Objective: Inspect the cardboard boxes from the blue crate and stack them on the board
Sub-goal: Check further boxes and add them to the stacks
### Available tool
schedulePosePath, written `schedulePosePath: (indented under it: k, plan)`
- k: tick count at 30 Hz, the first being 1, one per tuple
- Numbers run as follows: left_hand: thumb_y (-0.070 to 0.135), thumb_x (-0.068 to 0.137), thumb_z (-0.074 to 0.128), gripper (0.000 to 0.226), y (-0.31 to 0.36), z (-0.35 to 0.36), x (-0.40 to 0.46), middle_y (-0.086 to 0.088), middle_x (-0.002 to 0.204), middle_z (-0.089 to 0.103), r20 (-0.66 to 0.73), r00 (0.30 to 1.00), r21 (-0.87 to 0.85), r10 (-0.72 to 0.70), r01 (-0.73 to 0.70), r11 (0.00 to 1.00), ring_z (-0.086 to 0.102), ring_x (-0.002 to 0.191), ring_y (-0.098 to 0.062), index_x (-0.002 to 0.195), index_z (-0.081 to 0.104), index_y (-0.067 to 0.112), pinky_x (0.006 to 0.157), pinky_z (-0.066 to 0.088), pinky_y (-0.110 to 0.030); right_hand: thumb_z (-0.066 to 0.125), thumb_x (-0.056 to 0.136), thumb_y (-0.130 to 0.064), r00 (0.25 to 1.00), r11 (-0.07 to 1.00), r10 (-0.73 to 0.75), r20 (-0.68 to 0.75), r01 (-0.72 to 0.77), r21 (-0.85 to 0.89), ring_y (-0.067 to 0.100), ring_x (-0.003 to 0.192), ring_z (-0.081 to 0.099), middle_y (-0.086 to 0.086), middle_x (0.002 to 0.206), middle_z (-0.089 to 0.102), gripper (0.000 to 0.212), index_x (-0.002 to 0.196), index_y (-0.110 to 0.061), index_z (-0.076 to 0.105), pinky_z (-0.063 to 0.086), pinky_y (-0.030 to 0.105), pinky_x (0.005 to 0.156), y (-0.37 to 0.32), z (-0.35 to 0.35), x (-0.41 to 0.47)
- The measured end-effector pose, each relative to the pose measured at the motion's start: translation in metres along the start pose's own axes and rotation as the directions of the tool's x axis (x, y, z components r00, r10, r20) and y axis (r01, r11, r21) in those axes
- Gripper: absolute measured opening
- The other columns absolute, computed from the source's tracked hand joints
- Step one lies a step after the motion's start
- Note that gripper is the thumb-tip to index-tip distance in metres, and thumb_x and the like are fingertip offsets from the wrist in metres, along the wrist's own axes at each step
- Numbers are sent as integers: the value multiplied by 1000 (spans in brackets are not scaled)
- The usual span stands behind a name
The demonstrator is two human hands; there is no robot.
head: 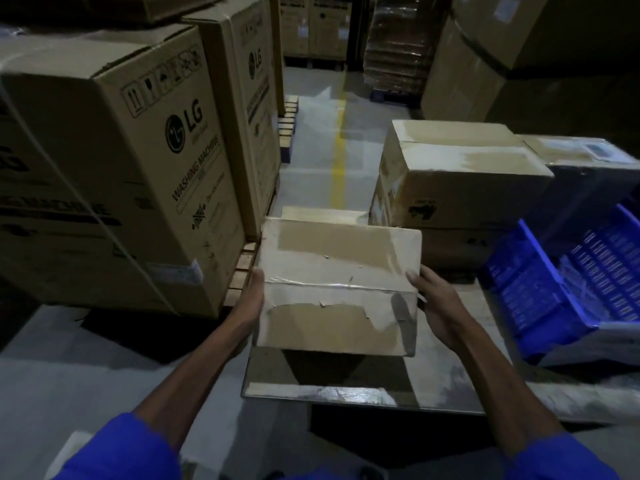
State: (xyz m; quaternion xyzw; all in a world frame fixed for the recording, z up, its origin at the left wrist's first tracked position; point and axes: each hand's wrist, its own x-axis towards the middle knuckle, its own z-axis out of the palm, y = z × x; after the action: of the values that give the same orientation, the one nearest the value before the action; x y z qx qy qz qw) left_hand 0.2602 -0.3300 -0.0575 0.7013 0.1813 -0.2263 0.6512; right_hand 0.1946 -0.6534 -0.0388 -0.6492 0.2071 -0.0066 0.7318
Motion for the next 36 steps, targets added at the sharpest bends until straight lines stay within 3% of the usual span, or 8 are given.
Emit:
schedulePosePath:
  k: [3,5,8,12,17,23,31,36]
  plan:
    - [64,103,30,62,-2,8,1,-2,153,46,-45,994,52,98,-95,994,47,136,-26,152,42,29,112,39,-47,74,92,-27,998,996,36,55,-32,-80,20,116,68,-4,132,70,52,141,-33,56,56,34,83,7,0,1]
    - [52,108,32,55,-1,10,2,-1,151,45,4,993,117,117,-116,986,45,136,-24,153,42,21,109,36,-41,71,96,-27,995,992,78,70,-71,-101,19,117,64,-11,133,67,56,145,-43,50,54,43,87,9,-2,-1]
    - [50,107,41,30,2,5,2,-3,133,58,48,990,161,132,-138,977,56,116,-23,123,53,28,104,46,-41,67,99,-30,995,986,85,57,-75,-149,16,111,63,-14,127,66,48,143,-43,50,51,39,78,7,-1,0]
    - [88,75,50,83,-11,-3,30,-5,137,64,63,992,306,110,-124,944,61,121,-28,131,64,29,106,49,-54,64,101,-37,996,970,82,-35,-87,-227,16,104,66,-6,124,68,33,134,-32,56,53,36,74,8,-2,8]
    - [95,57,61,111,-29,-2,67,-2,139,62,5,998,371,69,-66,926,62,120,-27,143,54,25,98,55,-52,71,97,-35,993,944,67,-94,-94,-317,23,109,68,7,130,69,46,136,-12,63,57,39,88,18,1,21]
    - [72,57,84,91,-19,6,65,-4,122,73,76,997,225,13,-30,974,71,108,-26,129,66,19,96,58,-51,80,90,-23,989,947,144,-32,-147,-286,23,113,68,6,127,70,39,126,-19,63,54,46,103,27,7,32]
    - [49,77,81,44,-22,18,68,0,107,75,-41,993,332,113,-93,939,71,98,-23,111,71,22,92,59,-45,88,81,-28,983,943,151,-107,-176,-284,21,105,71,2,116,74,46,121,-22,66,59,38,85,39,7,42]
    - [55,82,77,48,-27,15,71,3,107,74,-31,992,382,125,-104,918,70,94,-17,117,70,22,85,59,-37,87,83,-32,985,938,150,-87,-169,-302,22,105,73,3,117,76,50,127,-18,67,61,42,89,43,3,42]
